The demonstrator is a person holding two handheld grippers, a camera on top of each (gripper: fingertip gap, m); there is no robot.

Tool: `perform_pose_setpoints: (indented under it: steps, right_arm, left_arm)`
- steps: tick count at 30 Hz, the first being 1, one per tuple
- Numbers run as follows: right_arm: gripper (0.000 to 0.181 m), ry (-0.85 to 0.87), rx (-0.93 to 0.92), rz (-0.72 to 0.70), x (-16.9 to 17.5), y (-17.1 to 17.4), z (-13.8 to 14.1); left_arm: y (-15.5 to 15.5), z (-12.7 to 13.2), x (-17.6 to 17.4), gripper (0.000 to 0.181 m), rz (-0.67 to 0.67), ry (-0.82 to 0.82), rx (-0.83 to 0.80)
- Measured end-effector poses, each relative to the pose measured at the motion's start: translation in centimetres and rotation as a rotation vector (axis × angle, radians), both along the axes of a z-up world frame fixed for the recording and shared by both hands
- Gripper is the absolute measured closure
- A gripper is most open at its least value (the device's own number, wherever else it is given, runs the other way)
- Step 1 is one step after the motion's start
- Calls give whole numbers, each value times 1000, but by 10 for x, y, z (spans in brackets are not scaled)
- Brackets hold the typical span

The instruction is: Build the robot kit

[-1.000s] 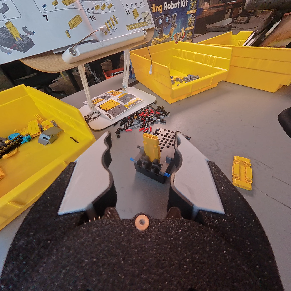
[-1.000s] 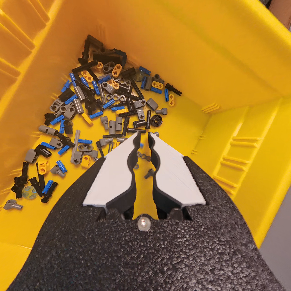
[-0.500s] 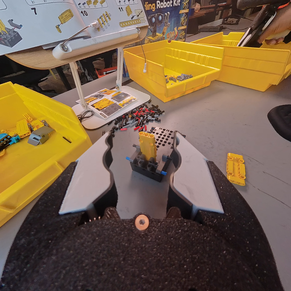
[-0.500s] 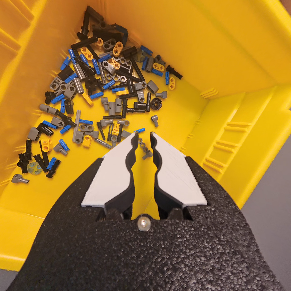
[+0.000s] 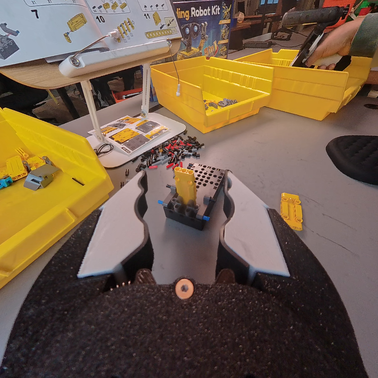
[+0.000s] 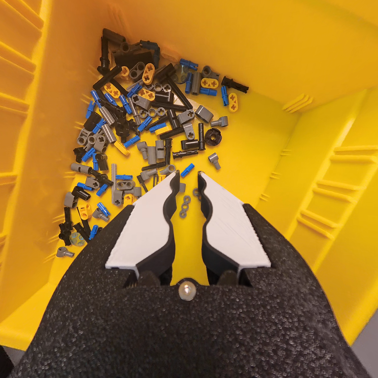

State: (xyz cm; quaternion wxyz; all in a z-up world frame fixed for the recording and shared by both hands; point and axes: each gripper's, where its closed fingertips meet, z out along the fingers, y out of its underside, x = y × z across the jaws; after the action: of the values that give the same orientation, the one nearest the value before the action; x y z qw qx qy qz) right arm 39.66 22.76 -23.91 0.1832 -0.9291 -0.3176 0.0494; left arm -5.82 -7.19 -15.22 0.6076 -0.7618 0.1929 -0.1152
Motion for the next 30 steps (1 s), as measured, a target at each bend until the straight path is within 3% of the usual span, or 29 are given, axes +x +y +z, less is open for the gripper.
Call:
perform_pose_setpoints:
  steps: [8,14,16,18,21,24,26,30]
  right_arm:
    - [178,19,0,-14,-1,3,0]
    - [178,55,20,-9,0,5,3]
    - [178,82,95,38,-9,5,20]
    - [178,147,212,107,-31,-2,54]
    - [178,238,385,323,-92,-46,115]
    - [178,224,454,584,-158,-114,137]
    - [178,198,444,723,-198,-156,126]
    - [178,219,291,913,-261,-224,70]
  left_arm:
    - [-3,2,3,108,-20,-7,5]
    - [-6,3,9,109,-34,17,10]
    - [-6,3,10,109,-33,23,14]
    - [-6,3,9,109,-29,24,12]
    - [-4,0,9,109,-23,20,-2]
    - [-2,-3,8,109,-15,29,-13]
    - [-2,-4,7,109,-8,48,-12]
    - [-2,-6,0,109,27,83,-4]
